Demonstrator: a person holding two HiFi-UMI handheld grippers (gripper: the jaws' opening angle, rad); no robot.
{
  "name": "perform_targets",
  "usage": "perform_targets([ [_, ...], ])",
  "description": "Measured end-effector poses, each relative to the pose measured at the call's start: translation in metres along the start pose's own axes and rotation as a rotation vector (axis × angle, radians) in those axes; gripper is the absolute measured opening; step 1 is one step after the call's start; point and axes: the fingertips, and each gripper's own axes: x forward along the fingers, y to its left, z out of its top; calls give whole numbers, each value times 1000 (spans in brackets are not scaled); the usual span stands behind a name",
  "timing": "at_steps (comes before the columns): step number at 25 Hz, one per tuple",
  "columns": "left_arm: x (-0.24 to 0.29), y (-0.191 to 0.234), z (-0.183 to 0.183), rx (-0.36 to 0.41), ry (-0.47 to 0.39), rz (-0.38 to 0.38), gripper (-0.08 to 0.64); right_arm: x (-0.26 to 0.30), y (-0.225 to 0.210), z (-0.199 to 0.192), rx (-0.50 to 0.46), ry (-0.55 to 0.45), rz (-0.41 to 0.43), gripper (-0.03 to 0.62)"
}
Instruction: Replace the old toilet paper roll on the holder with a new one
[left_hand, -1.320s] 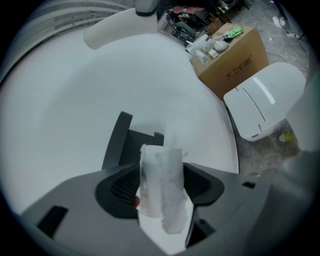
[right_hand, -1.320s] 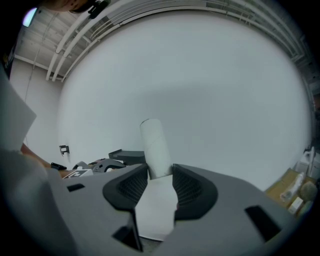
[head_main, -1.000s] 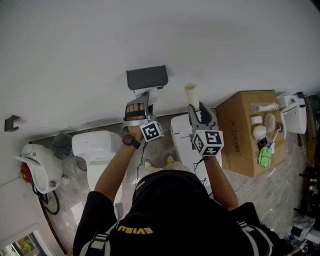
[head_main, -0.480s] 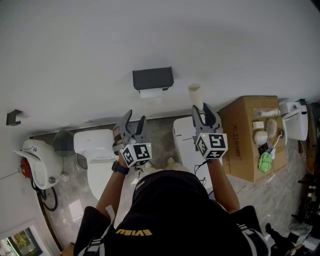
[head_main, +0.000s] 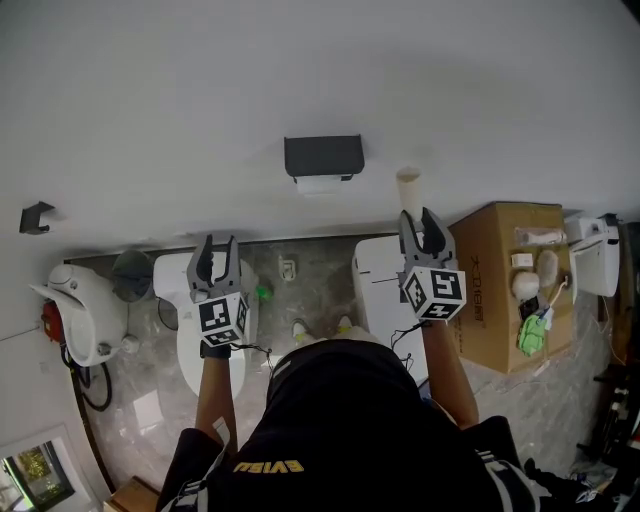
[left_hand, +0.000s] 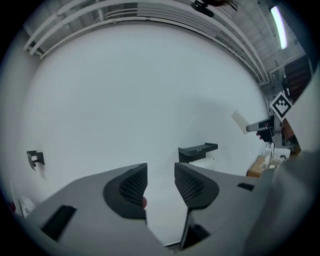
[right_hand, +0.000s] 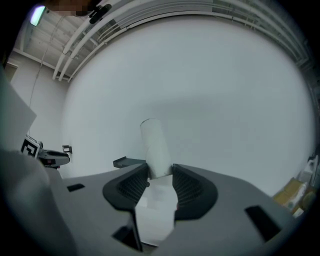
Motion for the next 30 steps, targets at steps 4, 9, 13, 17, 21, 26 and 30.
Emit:
perform_targets([
  [4,-11,5,17,-93,-88,-8,31,-1,6,5,0,-1,17,153],
  [9,-23,14,42,-221,-175,-15,12,-7,17,8,-25,-14,24,153],
  [13,-27,30,55,-293,-198,-23,11,-8,17,11,-47,-21,3,153],
  [17,-26,44,63,-266,-198,-2,11,-13,18,22,-56,-49,-6,153],
  [21,-16,45,73,-209,-200,-15,11,-23,6,39,-64,-107,-61,150],
  [26,-11,38,77,-175,-199,-34,12,-26,2,50,-71,-136,-78,149],
  [30,-8,36,75,-170,-191,-39,11,-29,6,51,-91,-136,-75,147],
])
